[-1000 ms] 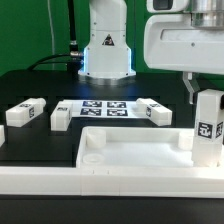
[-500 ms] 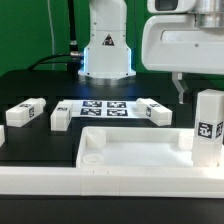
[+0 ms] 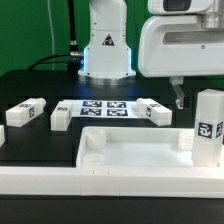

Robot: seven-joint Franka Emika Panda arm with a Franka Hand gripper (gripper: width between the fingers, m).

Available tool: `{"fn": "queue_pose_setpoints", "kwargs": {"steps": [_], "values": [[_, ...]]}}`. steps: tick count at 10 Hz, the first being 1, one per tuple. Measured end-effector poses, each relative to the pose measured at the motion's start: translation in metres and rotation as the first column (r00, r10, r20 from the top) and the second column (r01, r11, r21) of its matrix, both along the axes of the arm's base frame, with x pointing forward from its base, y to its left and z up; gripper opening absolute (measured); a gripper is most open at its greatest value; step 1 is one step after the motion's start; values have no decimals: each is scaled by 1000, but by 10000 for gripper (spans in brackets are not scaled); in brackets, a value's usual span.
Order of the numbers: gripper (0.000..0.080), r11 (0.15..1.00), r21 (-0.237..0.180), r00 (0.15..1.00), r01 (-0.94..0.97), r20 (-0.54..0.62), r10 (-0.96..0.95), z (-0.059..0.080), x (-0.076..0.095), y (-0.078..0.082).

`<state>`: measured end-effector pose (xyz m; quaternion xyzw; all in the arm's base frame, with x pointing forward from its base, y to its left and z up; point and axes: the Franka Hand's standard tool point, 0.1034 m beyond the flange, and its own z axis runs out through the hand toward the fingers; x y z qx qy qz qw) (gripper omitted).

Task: Assemble desk

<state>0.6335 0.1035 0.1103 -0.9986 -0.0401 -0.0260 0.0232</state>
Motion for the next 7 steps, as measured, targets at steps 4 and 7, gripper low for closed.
{"fn": "queue_pose_setpoints", "kwargs": {"steps": [4,7], "values": [[648,957,-44,958,-286,6,286,2,1,1],[648,890,-59,892,-451,3,452,2,1,-1]]}}
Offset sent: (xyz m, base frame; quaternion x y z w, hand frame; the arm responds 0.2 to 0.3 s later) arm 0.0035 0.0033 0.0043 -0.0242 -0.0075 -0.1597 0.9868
